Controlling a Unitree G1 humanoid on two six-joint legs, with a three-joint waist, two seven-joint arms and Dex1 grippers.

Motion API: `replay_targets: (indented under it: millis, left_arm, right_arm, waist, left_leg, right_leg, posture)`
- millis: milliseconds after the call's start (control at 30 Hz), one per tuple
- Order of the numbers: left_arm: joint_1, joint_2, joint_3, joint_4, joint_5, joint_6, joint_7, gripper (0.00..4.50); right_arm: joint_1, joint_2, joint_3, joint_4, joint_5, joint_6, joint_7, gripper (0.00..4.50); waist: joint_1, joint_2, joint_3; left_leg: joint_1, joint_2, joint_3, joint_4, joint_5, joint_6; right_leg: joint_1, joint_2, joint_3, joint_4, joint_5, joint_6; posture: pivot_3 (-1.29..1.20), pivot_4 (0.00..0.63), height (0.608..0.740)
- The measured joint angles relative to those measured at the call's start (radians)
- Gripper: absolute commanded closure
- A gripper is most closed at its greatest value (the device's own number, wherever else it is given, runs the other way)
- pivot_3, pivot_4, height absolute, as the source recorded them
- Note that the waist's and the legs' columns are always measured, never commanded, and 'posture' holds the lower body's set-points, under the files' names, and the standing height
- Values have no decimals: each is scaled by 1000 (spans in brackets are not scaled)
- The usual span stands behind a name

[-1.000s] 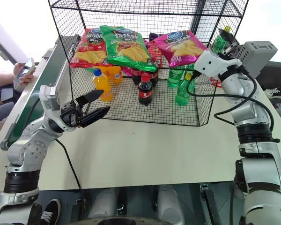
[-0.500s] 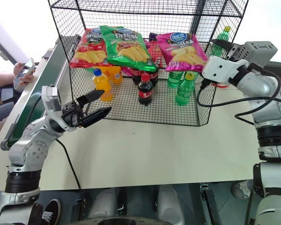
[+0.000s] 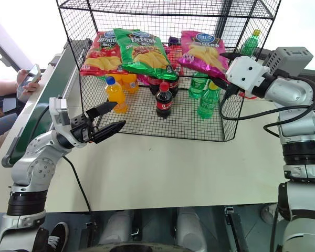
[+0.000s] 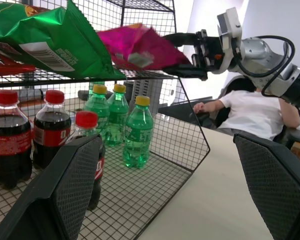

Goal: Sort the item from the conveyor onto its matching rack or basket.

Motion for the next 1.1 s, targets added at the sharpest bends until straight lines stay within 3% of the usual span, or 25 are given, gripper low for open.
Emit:
replay_targets:
  millis: [33, 100, 600, 633, 700, 867, 1100]
  left_arm:
    - [0, 0, 0, 0, 0, -1, 0, 0]
    - [0, -1, 0, 0, 0, -1, 1, 0]
    - [2, -6, -8, -1, 17, -4, 7, 0]
    - [3, -6, -8, -1, 18, -4, 7, 0]
    - [11, -6, -8, -2, 20, -4, 9, 0]
    - [25, -6, -8, -2, 21, -5, 11, 0]
    - [29, -6, -15, -3, 25, -10, 13, 0]
  right_arm:
    - [0, 2, 1, 0, -1, -5, 0, 3412]
    - [0, 8, 0, 0, -1, -17, -3, 4428]
    - [-98, 24, 65, 180, -285, -176, -244, 4473]
    - [-98, 27, 67, 191, -284, -177, -243, 3641]
    - [-98, 27, 67, 209, -280, -177, -240, 2879]
    - [-99, 27, 55, 214, -206, -141, -193, 363]
    - [-76, -26, 31, 143, -69, -107, -16, 363]
  waist:
    - [0, 0, 0]
    - [0, 0, 0]
    - [-2, 0, 0]
    - [-2, 0, 0]
    - [-1, 0, 0]
    - [-1, 0, 0]
    - [0, 0, 0]
  left_leg:
    - [0, 0, 0, 0, 0, 0]
    - [0, 0, 0, 0, 0, 0]
    - [0, 0, 0, 0, 0, 0]
    - [0, 0, 0, 0, 0, 0]
    - [0, 0, 0, 0, 0, 0]
    - [0, 0, 0, 0, 0, 0]
    - [0, 0, 0, 0, 0, 0]
  right_leg:
    - [0, 0, 0, 0, 0, 0]
    - [0, 0, 0, 0, 0, 0]
    - [0, 0, 0, 0, 0, 0]
    - [0, 0, 0, 0, 0, 0]
    - [0, 0, 0, 0, 0, 0]
    - [0, 0, 0, 0, 0, 0]
    - [0, 0, 0, 0, 0, 0]
  posture:
    - [0, 150, 740]
    - [0, 150, 740]
    - [0, 150, 740]
    - [0, 150, 740]
    - [0, 150, 740]
    - [0, 150, 740]
    - [0, 150, 740]
